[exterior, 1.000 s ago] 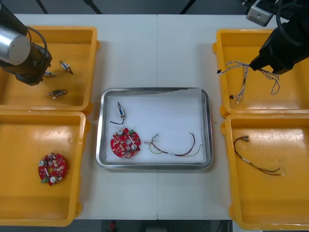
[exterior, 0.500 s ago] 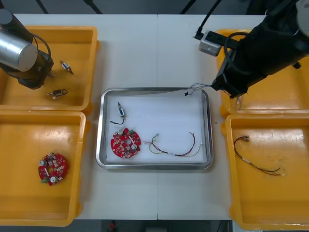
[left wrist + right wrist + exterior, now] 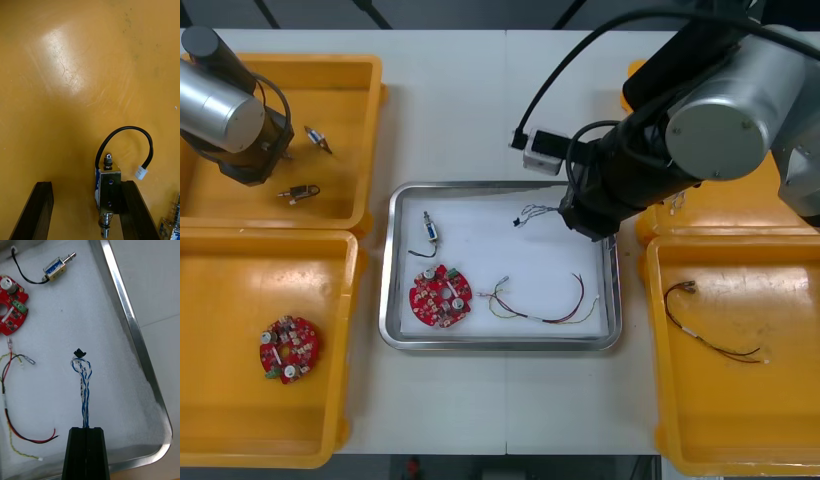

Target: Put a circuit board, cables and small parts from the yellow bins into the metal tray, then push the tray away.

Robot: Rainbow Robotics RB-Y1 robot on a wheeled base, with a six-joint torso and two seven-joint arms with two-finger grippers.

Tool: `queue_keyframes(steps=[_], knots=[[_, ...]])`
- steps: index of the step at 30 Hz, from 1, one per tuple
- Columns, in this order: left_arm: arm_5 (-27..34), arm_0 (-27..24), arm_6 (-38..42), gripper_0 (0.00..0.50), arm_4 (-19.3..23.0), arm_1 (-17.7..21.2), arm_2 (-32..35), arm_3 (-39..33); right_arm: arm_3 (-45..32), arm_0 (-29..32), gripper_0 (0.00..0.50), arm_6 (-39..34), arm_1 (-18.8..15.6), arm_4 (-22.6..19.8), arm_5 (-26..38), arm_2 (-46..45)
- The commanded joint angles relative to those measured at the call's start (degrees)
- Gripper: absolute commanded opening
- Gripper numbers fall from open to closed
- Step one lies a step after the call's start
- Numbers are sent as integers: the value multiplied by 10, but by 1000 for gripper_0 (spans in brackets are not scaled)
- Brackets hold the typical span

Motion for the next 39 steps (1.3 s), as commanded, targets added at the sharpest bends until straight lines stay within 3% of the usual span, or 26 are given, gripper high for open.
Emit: queue_keyframes(steps=[1, 3, 4, 5, 7, 12, 19, 22, 26, 28, 30, 35, 39], knots=[[-6, -24, 32, 451, -11, -5, -29, 2, -8, -6, 0, 20, 7, 40, -47, 58], [-8, -24, 28, 300, -13, -5, -35, 3, 0, -6, 0, 24, 9, 53, -69, 77], [-9, -24, 26, 147, -15, -5, -39, 3, 6, -6, 0, 27, 11, 63, -88, 92], [-8, -24, 25, 58, -16, -5, -41, 2, 11, -6, 0, 27, 12, 71, -104, 103], [-9, -24, 21, 1, -19, -5, -45, 3, 21, -6, 0, 27, 14, 86, -129, 124], [-10, -24, 14, 0, -20, -5, -52, 3, 50, -6, 0, 27, 19, 107, -175, 151], [0, -25, 1, 0, -14, -5, -51, 2, 99, -6, 0, 28, 34, 103, -195, 155], [24, -32, -45, 0, 0, 3, -46, 1, 106, -6, 1, 24, 36, 101, -196, 155], [63, -39, -115, 0, 24, 16, -21, -4, 106, -6, 55, 19, 35, 101, -196, 154], [82, -40, -145, 0, 31, 21, -5, -8, 105, -6, 228, 15, 33, 100, -196, 153], [105, -40, -182, 0, 36, 24, 24, -11, 103, -6, 491, 11, 30, 99, -196, 150], [152, -40, -231, 0, 44, 33, 70, -28, 92, -6, 500, 2, 24, 93, -183, 139], [200, -40, -255, 0, 53, 46, 107, -57, 65, -6, 500, -7, 20, 86, -131, 109]])
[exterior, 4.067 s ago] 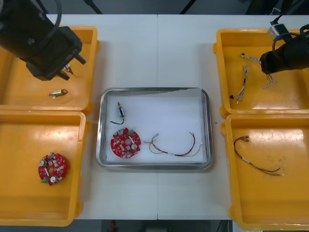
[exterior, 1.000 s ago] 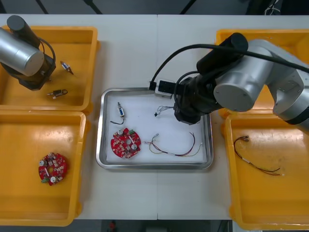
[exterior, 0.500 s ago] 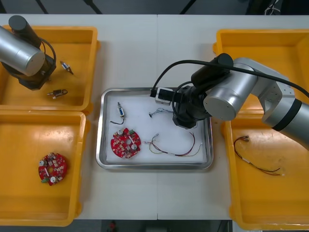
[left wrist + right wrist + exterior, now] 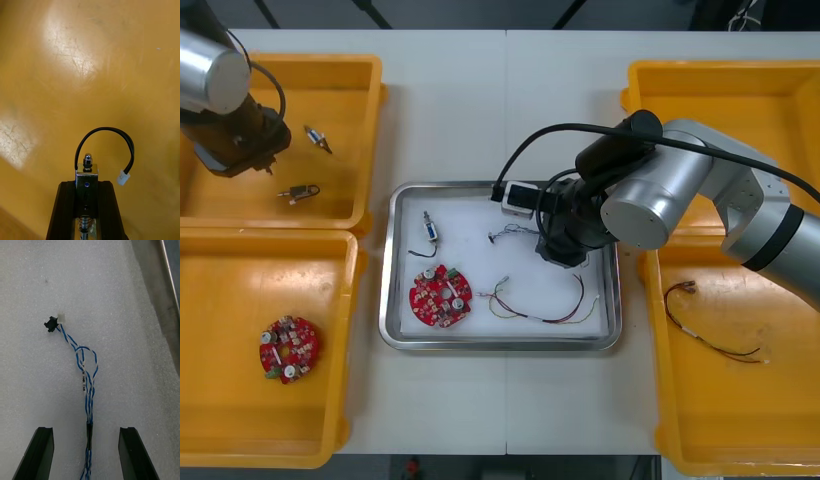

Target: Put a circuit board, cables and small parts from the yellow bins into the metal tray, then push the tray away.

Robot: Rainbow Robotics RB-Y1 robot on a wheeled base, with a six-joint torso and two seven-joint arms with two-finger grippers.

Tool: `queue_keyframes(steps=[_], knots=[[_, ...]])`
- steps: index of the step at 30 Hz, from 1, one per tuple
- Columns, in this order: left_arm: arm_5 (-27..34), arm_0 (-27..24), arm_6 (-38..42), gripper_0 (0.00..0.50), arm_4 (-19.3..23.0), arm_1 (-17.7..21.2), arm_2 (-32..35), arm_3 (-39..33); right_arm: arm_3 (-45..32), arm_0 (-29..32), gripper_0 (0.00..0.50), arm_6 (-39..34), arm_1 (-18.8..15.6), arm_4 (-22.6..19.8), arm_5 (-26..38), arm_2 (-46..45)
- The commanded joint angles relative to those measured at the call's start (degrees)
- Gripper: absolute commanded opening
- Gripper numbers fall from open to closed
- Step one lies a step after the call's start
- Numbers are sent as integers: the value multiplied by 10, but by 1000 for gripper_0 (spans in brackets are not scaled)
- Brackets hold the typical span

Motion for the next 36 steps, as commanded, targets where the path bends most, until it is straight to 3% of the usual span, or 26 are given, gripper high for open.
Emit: queue_keyframes(steps=[1, 10, 18, 33, 36], knots=[[54, -18, 55, 0, 15, 42, 51, -48, -50, -6, 500, -27, -6, -14, 61, -49], [137, -18, 52, 0, 66, 76, 93, -133, -89, -6, 500, -59, -6, -76, 200, -170], [164, -17, 72, 0, 118, 95, 103, -197, -128, -6, 500, -172, -14, -69, 311, -246], [204, -18, 220, 0, 149, 90, 103, -324, -129, -5, 500, -364, -99, -83, 410, -325], [220, -18, 245, 0, 141, 73, 103, -343, -129, 1, 500, -399, -114, -88, 427, -344]])
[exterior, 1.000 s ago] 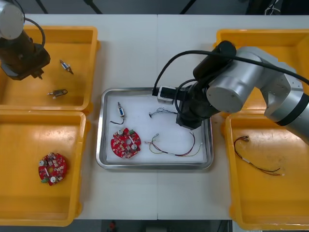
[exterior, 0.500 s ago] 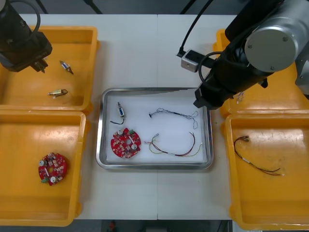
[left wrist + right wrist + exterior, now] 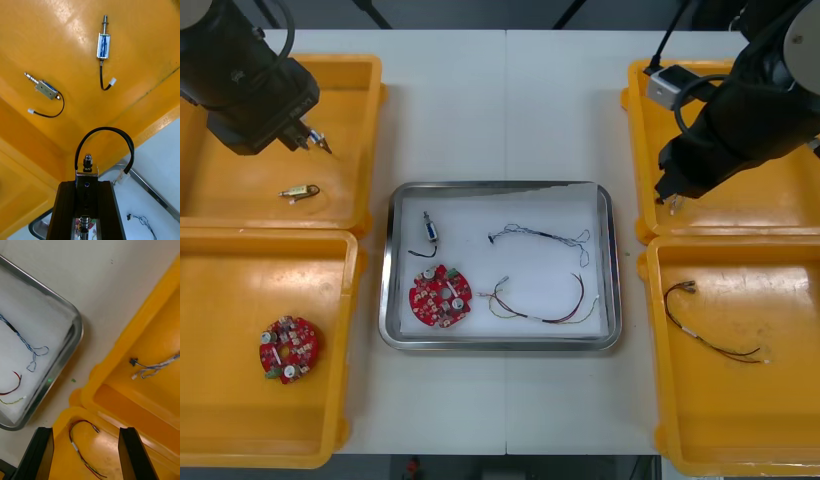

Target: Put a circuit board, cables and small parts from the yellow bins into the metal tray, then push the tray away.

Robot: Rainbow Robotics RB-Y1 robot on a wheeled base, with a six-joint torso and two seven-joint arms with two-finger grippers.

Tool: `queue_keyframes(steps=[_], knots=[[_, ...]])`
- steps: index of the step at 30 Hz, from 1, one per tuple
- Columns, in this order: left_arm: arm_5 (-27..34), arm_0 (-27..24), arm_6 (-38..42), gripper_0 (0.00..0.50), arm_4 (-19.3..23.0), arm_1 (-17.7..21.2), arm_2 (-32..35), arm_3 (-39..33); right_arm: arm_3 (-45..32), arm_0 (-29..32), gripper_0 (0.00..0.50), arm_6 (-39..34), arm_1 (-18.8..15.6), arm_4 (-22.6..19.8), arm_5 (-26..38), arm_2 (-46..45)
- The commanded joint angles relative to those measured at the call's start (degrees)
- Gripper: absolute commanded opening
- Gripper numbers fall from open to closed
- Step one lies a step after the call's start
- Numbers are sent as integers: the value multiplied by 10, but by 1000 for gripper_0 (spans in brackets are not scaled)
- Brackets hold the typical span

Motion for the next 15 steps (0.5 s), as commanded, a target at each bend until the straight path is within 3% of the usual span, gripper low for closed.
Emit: queue_keyframes(steps=[1, 9, 15], knots=[[27, -18, 7, 0, -12, -6, 21, -40, -19, 6, 500, -81, -44, -12, 25, -49], [48, -18, 80, 0, -72, -80, 13, -66, -19, 46, 500, -133, -62, -12, 38, -112], [49, -17, 140, 0, -145, -146, -30, -73, -19, 81, 500, -163, -80, 0, 38, -152]])
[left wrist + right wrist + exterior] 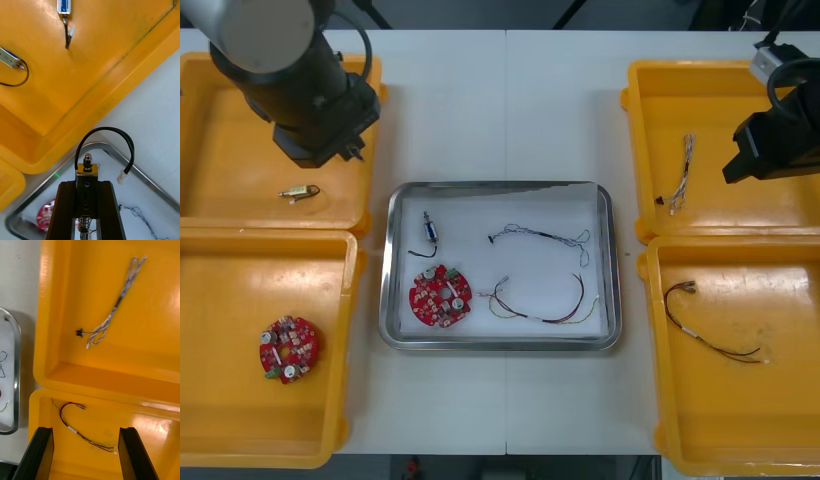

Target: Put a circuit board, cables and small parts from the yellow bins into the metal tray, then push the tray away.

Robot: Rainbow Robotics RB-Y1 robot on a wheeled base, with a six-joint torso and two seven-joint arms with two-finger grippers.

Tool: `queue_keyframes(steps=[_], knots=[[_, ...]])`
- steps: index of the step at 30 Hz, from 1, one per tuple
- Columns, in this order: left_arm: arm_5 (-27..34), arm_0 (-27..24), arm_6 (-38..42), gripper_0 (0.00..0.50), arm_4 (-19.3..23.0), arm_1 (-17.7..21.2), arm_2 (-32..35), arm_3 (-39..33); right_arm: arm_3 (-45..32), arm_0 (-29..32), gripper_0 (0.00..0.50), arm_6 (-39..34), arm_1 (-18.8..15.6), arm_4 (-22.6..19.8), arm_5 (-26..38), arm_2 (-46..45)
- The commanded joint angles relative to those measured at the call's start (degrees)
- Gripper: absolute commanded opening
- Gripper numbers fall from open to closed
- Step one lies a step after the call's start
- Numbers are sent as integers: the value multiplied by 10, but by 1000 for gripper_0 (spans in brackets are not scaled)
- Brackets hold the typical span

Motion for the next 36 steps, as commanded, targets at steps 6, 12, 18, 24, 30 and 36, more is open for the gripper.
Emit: queue_keyframes(steps=[6, 12, 18, 24, 30, 36], knots=[[5, -17, 119, 0, -100, -106, -57, -17, -17, 69, 500, -39, -43, 15, 3, -69], [6, -15, 140, 0, -149, -160, -78, -7, -17, 116, 500, -52, -50, 13, 3, -112], [0, 9, 149, 0, -212, -203, -102, 0, -17, 154, 500, -68, -53, 36, 3, -135], [-23, 37, 157, 0, -255, -217, -129, 0, -17, 174, 500, -79, -52, 51, 3, -136], [-33, 55, 166, 0, -259, -224, -148, 0, -17, 183, 500, -92, -52, 46, 3, -136], [-38, 68, 168, 0, -272, -228, -154, 1, -21, 184, 500, -89, -42, 37, 3, -137]])
